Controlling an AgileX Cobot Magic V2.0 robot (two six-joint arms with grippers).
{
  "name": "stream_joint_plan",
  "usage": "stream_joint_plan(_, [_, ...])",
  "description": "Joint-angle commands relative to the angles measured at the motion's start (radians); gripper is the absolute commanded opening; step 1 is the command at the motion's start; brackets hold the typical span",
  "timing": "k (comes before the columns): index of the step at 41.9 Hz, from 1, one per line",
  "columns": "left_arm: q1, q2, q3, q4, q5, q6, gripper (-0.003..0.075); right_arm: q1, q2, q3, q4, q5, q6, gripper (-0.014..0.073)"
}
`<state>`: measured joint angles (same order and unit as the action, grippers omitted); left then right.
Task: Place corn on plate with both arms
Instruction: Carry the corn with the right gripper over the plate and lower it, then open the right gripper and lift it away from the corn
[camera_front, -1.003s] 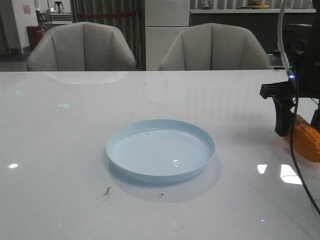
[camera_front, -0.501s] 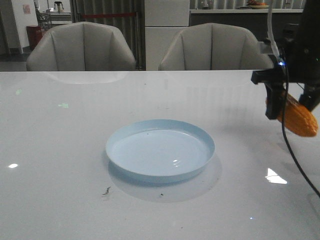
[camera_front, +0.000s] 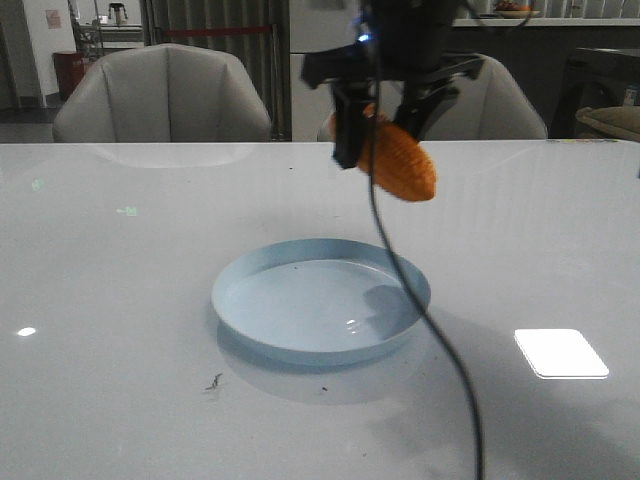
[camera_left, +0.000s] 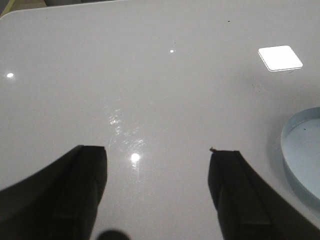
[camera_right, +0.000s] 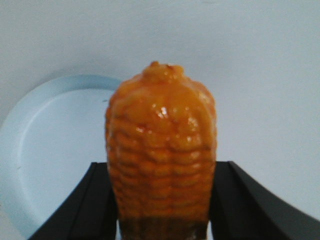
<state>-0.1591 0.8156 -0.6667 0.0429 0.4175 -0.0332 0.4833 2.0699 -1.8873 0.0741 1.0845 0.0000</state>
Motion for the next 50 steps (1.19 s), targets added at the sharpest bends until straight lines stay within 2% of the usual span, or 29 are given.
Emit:
stream_joint_plan(1, [0.001, -0.008, -0.028, -0.009, -0.074, -0.012, 0.0491, 0.06, -0.019, -0.029, 0.006, -0.008, -0.014, 0.0341])
stream_joint_plan(8, [0.001, -0.008, -0.028, -0.009, -0.07, -0.012, 0.0491, 0.133, 0.061, -0.029, 0.006, -0.003, -0.014, 0.0341])
stream_joint_plan(18, [0.001, -0.008, -0.028, -0.009, -0.032, -0.012, 0.0491, 0.145, 0.109, -0.029, -0.059, 0.012, -0.009, 0.0362])
stream_joint_plan(21, [0.001, -0.008, -0.028, -0.009, -0.015, -0.012, 0.0491, 0.145, 0.109, -0.031, -0.096, 0.018, -0.009, 0.0407])
stream_joint_plan(28, [0.001, -0.008, -0.028, -0.009, 0.001, -0.012, 0.0491, 0.145, 0.109, -0.031, -0.108, 0.016, 0.0, 0.06])
stream_joint_plan(30, [0.001, -0.008, -0.028, -0.009, 0.001, -0.012, 0.0491, 0.145, 0.109, -0.031, -0.101, 0.016, 0.0, 0.0622])
stream_joint_plan(39, [0.001, -0.008, -0.028, -0.009, 0.001, -0.012, 0.0491, 0.142, 0.094, -0.1, -0.116, 0.086, 0.008, 0.0624])
stream_joint_plan(50, [0.001, -0.008, -0.028, -0.009, 0.001, -0.012, 0.0491, 0.078, -0.057, -0.305, -0.12, 0.108, 0.054, 0.0624])
